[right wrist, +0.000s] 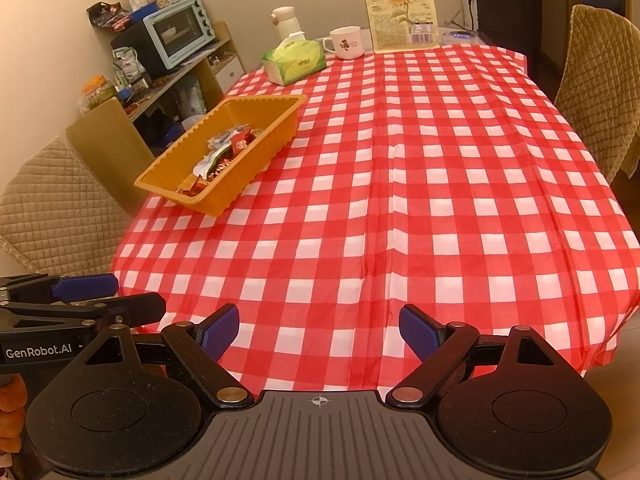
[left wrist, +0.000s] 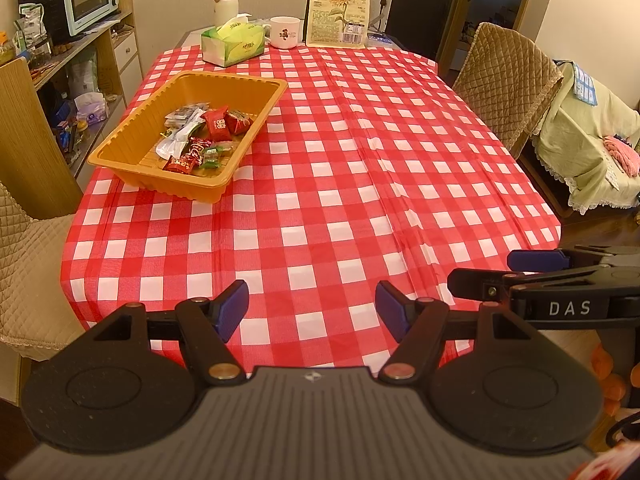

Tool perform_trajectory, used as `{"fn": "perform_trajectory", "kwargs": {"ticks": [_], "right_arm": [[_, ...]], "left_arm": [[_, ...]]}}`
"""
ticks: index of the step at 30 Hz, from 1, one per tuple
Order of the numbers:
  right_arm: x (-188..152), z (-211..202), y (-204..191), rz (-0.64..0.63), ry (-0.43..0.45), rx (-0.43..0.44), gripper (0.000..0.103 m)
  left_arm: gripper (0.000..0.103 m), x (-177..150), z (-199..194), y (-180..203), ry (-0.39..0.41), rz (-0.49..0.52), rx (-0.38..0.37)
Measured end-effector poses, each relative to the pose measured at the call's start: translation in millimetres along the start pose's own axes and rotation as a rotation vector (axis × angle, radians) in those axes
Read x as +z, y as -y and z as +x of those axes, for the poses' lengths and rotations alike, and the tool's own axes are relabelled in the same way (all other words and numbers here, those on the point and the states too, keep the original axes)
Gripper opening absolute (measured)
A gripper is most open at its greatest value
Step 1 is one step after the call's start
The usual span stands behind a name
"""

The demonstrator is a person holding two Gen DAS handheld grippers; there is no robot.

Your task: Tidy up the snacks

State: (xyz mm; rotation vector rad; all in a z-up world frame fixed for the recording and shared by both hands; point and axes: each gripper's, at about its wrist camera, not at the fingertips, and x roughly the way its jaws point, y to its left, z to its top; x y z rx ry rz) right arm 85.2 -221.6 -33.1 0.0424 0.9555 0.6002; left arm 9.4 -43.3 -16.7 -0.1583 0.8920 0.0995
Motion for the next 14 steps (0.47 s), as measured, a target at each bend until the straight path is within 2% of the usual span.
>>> {"fn": "perform_trajectory", "kwargs": {"ticks": [14], "right_arm": [[6.8,3.0,0.8,-0.022,0.000,0.016,0.087]], "left_arm": [[0.068,4.0,-1.4,-1.9,0.026,-0.025,0.024]]}}
